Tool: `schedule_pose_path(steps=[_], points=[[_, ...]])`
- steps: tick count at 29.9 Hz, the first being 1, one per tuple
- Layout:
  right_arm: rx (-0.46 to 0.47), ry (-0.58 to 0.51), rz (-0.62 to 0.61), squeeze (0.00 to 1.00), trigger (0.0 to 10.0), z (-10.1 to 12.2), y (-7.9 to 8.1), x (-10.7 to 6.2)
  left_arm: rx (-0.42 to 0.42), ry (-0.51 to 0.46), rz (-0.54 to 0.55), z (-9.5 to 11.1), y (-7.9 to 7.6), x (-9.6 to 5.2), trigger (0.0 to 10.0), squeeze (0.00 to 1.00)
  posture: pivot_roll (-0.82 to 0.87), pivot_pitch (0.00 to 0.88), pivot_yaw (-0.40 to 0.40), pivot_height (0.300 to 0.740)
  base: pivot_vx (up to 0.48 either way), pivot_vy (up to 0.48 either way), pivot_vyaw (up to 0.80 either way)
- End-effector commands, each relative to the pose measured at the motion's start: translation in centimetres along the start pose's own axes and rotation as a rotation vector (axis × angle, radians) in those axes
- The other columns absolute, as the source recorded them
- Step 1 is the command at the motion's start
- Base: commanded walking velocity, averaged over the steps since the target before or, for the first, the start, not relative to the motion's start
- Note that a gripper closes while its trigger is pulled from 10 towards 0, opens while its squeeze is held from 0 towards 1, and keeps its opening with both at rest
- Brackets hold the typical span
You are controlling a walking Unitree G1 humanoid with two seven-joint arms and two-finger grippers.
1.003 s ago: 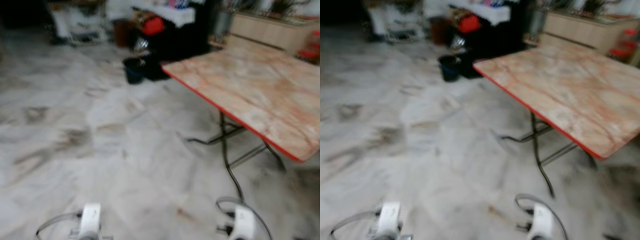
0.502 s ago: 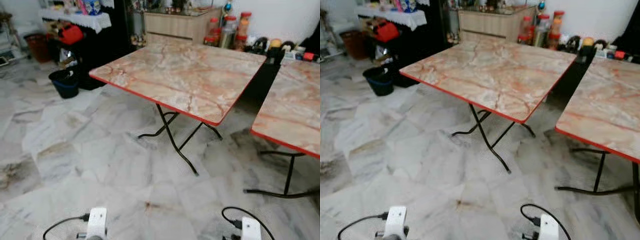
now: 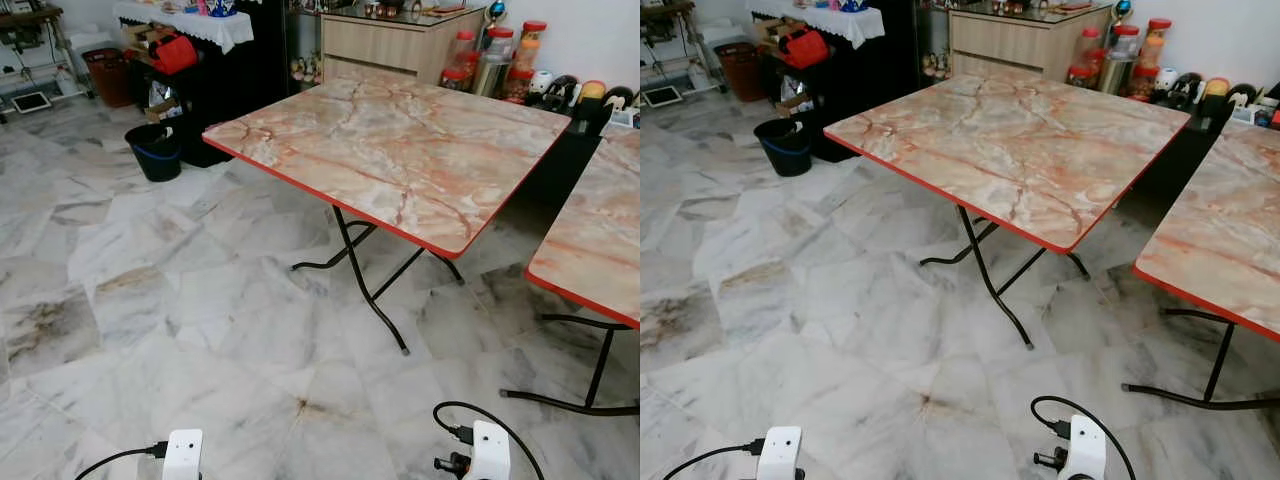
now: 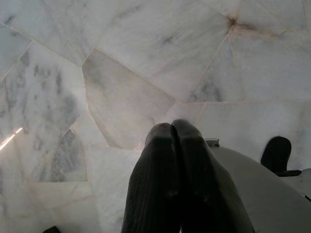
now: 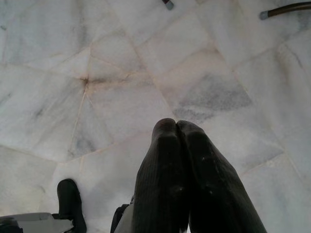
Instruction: Setting the table
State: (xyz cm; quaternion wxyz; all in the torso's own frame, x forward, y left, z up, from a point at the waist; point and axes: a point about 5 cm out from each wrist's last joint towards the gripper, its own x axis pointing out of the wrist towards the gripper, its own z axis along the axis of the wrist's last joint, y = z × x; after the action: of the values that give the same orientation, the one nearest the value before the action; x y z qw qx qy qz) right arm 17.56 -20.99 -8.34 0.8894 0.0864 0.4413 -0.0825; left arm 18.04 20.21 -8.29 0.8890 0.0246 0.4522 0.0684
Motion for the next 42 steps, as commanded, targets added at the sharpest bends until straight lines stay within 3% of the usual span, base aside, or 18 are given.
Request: schedule_pose_path(steps=[1, 9, 15, 37, 42], points=[[0.002, 0.004, -0.002, 0.0, 10.0, 0.13, 0.08, 0.06, -0.003, 0.002, 0.01, 0.3, 0.12, 0.08, 10.0, 0.0, 0.0, 0.0, -0.013, 0.74, 0.0, 0.0, 0.0], [0.016, 0.017, 0.001, 0.0, 10.0, -0.07, 0.14, 0.05, -0.009, 0.001, 0.0, 0.35, 0.01, 0.09, 10.0, 0.0, 0.0, 0.0, -0.011, 0.74, 0.259, 0.0, -0.54], [0.009, -0.008, -0.014, 0.0, 10.0, 0.0, -0.69, -0.12, -0.019, 0.005, 0.004, 0.16, 0.04, 0.05, 10.0, 0.0, 0.01, 0.001, -0.01, 0.74, 0.433, 0.0, 0.0], [0.028, -0.017, -0.014, 0.0, 10.0, 0.27, -0.71, -0.08, -0.034, 0.004, -0.005, 0.35, -0.06, 0.1, 10.0, 0.0, 0.01, 0.018, -0.009, 0.74, 0.443, 0.0, -0.26], [0.017, -0.008, -0.008, 0.0, 10.0, 0.13, -0.68, -0.1, -0.037, -0.001, -0.018, 0.29, -0.11, 0.07, 10.0, 0.0, 0.01, 0.014, -0.009, 0.74, 0.0, 0.0, -0.64]])
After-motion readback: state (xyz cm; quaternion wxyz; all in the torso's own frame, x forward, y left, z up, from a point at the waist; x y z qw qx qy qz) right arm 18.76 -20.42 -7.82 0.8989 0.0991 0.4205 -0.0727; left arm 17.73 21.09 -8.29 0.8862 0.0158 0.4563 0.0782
